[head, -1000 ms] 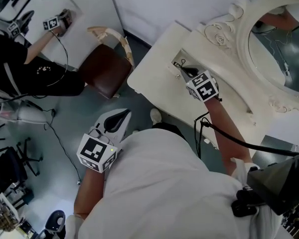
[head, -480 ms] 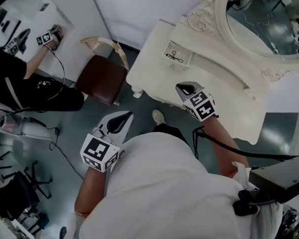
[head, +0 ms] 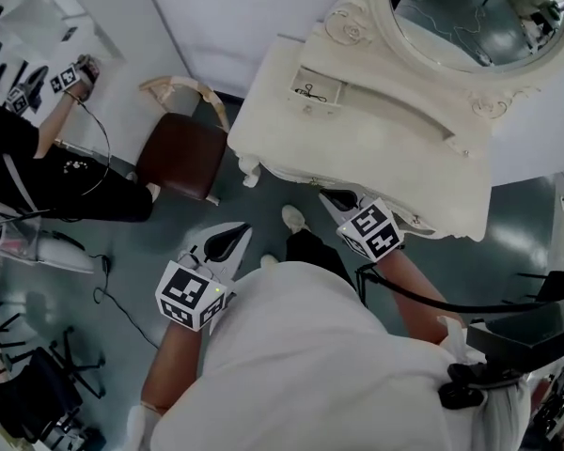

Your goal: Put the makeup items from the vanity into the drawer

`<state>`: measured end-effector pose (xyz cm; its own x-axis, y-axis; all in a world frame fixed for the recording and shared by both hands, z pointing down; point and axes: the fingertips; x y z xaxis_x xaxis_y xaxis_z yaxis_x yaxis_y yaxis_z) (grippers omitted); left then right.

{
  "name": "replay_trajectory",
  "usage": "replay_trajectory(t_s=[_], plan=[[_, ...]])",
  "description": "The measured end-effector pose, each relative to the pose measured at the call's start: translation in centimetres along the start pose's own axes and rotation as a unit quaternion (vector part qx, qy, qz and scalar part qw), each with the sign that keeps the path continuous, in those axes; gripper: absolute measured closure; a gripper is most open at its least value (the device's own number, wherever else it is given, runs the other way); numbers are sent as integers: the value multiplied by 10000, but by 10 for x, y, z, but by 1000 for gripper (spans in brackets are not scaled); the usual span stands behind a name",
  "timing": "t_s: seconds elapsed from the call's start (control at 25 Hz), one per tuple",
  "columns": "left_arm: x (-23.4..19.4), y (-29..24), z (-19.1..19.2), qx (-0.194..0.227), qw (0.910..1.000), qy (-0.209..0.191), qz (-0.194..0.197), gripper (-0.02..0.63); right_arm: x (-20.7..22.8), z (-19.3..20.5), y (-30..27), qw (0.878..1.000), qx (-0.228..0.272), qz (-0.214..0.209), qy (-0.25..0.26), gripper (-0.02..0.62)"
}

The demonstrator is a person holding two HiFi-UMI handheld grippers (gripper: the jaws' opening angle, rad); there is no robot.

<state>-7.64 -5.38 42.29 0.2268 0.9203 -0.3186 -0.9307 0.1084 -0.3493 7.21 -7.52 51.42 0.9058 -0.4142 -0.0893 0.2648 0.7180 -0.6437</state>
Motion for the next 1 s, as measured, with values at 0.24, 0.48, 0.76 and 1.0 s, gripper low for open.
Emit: replay_trajectory(t_s=[0.24, 0.48, 0.76, 1.0], plan=[[25, 12, 12, -10, 9999, -54, 127, 604, -41, 18, 24, 9999, -23, -107, -91, 594], [35, 21, 21, 22, 9999, -45, 95, 604, -59, 19, 38, 9999, 41, -138, 34, 595], [50, 24, 32, 54, 9999, -19, 106, 604, -71, 21, 48, 9997, 119, -177, 130, 595], [58, 30, 37, 79, 9999, -42, 71, 604, -81, 20, 54, 9993, 189, -206, 261, 595]])
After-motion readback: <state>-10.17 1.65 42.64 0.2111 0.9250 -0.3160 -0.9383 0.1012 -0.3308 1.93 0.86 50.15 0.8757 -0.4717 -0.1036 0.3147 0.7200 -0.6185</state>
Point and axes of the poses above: the fingertips, and each gripper's own axes: y backward along the fingers, x to its right, z out of its underside, and after that the axes turned 11 degrees about z, right-handed
